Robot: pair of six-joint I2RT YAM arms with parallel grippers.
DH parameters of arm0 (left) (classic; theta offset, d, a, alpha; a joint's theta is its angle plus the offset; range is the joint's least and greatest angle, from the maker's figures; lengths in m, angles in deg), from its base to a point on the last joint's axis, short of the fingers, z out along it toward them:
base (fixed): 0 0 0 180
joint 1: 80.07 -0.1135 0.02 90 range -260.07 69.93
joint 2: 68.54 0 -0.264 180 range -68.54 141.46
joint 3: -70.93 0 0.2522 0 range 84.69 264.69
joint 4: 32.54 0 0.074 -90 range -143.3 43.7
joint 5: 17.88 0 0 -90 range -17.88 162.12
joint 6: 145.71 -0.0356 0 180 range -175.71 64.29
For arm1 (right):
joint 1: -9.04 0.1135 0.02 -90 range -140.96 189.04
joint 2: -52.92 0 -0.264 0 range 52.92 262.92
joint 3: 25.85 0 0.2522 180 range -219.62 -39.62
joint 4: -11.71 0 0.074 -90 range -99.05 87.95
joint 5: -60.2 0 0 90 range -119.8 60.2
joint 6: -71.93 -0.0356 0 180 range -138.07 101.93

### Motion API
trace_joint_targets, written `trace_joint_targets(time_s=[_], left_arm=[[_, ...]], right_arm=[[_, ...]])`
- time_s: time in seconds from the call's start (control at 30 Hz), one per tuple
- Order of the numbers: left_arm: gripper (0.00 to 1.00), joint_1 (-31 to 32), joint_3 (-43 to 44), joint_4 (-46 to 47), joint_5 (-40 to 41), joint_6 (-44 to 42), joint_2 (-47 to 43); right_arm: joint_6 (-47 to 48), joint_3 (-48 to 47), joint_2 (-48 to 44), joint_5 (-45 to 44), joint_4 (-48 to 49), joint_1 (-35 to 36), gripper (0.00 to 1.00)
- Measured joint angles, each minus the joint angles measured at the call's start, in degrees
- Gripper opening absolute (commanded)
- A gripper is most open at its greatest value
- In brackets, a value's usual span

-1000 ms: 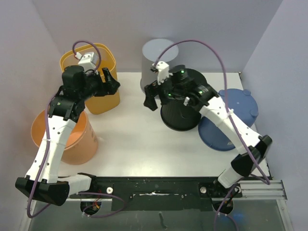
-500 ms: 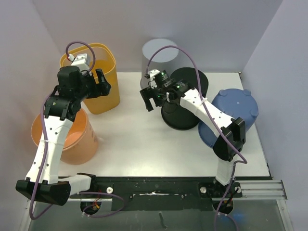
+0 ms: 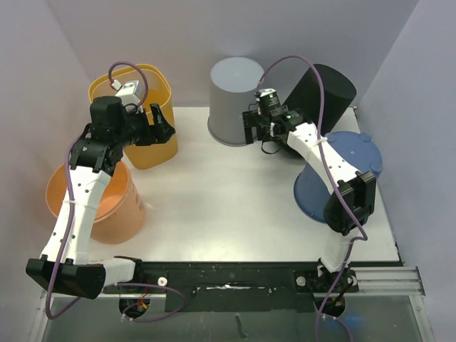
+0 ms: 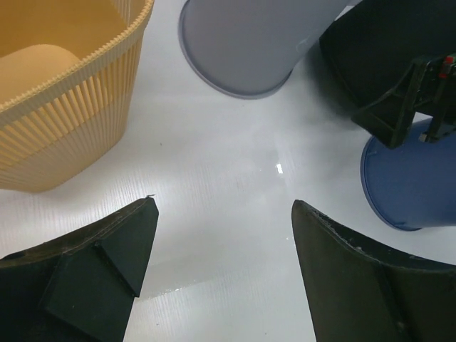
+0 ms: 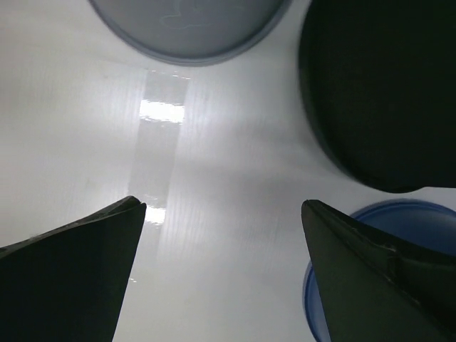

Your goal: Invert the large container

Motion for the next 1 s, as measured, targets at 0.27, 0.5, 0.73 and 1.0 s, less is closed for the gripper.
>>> trace_joint_targets(time_s=[0.27,0.5,0.73,1.0], left_arm=[[0.76,0.00,-1.33,1.20,-1.51,0.17,-0.13],[0.76,0.00,-1.66,1.22,-1.62,0.13,-0.17],[0.76,0.00,-1.66,1.51,-2.43,0.17,-0.20],[0.76,0.00,-1.66,4.35,-3.56,1.40,-0.20]], right_arm=[[0.24,-0.74,-0.02,2.78,1.84,5.38,0.98],[0.02,-0.66,-0.02,4.63,2.89,5.42,0.98],[0.72,-0.61,0.02,5.11,3.43,5.03,0.98],[3.48,-4.92,7.63,3.69,5.16,-4.17,0.98]])
